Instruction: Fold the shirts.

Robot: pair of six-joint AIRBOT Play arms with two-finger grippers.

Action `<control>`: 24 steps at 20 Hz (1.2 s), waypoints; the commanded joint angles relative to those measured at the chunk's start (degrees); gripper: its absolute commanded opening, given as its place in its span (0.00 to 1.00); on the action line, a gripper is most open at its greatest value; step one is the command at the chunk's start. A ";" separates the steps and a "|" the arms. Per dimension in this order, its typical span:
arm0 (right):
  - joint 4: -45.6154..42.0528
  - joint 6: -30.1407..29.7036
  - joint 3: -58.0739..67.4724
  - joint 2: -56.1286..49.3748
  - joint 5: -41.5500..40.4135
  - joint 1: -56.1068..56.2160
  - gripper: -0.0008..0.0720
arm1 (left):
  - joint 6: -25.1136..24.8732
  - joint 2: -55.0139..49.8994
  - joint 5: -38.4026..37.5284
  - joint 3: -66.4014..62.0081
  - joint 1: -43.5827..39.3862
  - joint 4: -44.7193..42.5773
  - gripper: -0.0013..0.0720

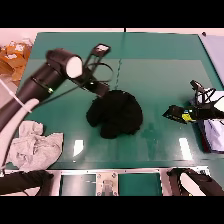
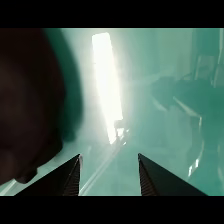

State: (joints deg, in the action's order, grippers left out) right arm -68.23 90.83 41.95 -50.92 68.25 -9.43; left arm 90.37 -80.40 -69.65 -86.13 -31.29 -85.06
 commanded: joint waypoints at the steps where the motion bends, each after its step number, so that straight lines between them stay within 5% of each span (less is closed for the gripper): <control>1: 2.82 -0.07 -2.64 -0.31 -3.43 0.07 0.59 | -0.20 -0.79 -8.31 0.35 10.29 3.23 0.90; 5: 9.62 -5.22 -3.87 -8.31 -6.34 0.02 0.54 | -0.96 -0.79 -9.31 12.24 20.85 18.21 0.90; 8: 18.03 -12.79 -3.76 -15.93 -6.27 0.44 0.54 | -3.58 -0.81 -1.36 24.57 20.31 23.91 0.90; 12: 19.04 -15.21 -6.40 -18.91 -6.38 5.40 0.54 | -5.92 -1.18 15.85 35.91 17.73 33.55 0.90; 17: 23.37 -16.35 -7.10 -20.22 -9.97 15.37 0.54 | -13.03 -5.35 21.44 37.07 14.60 45.00 0.89; 20: 25.29 -16.33 -7.10 -21.81 -13.73 18.58 0.54 | -17.05 -5.31 20.48 36.24 14.62 45.31 0.05; 21: 26.21 -16.33 -7.10 -22.21 -14.93 18.88 0.54 | -17.20 -5.31 19.56 35.52 14.62 44.52 0.05; 24: 27.26 -16.33 -7.10 -22.47 -16.06 18.88 0.22 | -16.52 -5.25 16.52 32.57 14.62 39.78 0.05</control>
State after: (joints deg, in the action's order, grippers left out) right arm -42.81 74.63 34.89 -72.77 54.50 8.36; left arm 74.94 -85.52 -50.92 -51.62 -16.51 -42.74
